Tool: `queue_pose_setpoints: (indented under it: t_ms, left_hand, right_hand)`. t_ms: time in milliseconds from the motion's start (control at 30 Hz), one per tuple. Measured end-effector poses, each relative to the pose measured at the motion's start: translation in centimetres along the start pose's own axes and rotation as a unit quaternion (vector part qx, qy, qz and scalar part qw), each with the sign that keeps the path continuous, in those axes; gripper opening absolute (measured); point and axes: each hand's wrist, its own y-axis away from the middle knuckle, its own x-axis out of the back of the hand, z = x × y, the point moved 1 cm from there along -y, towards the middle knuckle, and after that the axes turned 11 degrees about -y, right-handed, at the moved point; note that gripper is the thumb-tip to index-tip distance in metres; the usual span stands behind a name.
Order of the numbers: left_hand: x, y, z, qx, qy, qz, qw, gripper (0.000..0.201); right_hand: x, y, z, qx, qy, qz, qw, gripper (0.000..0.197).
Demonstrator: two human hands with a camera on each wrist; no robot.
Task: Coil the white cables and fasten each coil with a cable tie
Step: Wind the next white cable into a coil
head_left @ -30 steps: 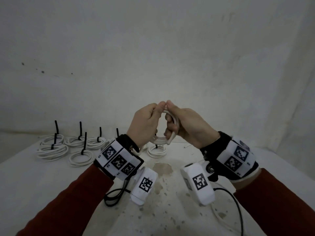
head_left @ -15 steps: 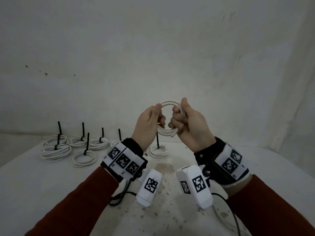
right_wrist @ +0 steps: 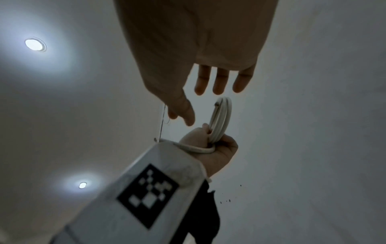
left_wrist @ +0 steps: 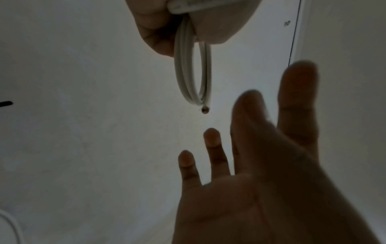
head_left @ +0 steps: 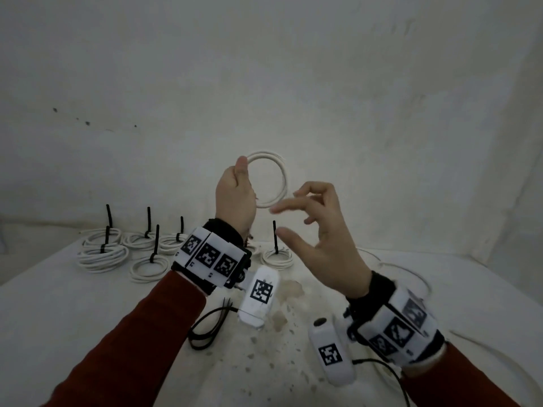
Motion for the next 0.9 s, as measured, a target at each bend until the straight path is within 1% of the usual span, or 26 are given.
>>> queue_pose_setpoints:
  t_ms: [67,167,300,400,467,567,667,733,767,833,900]
  left_hand:
    - [0.0,0.1,0.0,0.013,0.007,0.002,1.000,0.043]
    - [-0.2,0.5,0.5,0.033,0.037,0.003,0.999,0.042]
    - [-0.3,0.9,1.0,0.059,0.067,-0.020,0.996,0.042]
    - [-0.2,1.0,0.9,0.070,0.078,-0.025,0.994,0.043]
    - [-0.1,1.0,0.8,0.067,0.076,-0.020,0.995,0.045]
    - [0.0,1.1,0.8,0.072,0.088,-0.013,0.993,0.045]
    - [0.1,1.1,0.5,0.090,0.157,-0.008,0.983,0.041]
    - [0.4,1.1,0.4,0.090,0.208,-0.007,0.974,0.039]
    - [0.5,1.1,0.5,0.089,0.235,-0.011,0.968,0.039]
    - [0.7,1.4,0.6,0.084,0.277,-0.029,0.957,0.039]
    - [0.7,1.8,0.6,0.072,0.288,-0.052,0.954,0.040]
  right_hand:
    - [-0.3,0.3,0.1,0.026,0.029,-0.002,0.999,0.028]
    - [-0.9,0.0,0.1,0.058,0.070,0.008,0.996,0.025]
    - [-1.5,-0.7,-0.3,0.085,0.064,0.012,0.994,0.016]
    - [-1.9,-0.7,-0.4,0.093,0.045,0.001,0.995,0.016]
    - [-2.1,-0.5,-0.3,0.092,0.065,-0.005,0.994,0.017]
    - [-2.6,0.0,-0.2,0.079,0.095,0.020,0.992,0.015]
    - [-2.8,0.5,0.2,0.041,0.057,0.059,0.996,0.005]
    - [-2.7,0.6,0.8,-0.011,-0.020,0.112,0.993,0.010]
    - [-2.7,0.7,1.1,-0.048,-0.083,0.147,0.984,0.011]
    - [-2.7,0.5,1.6,-0.130,-0.220,0.213,0.943,0.009]
    - [-2.6,0.0,1.8,-0.193,-0.314,0.258,0.893,0.010]
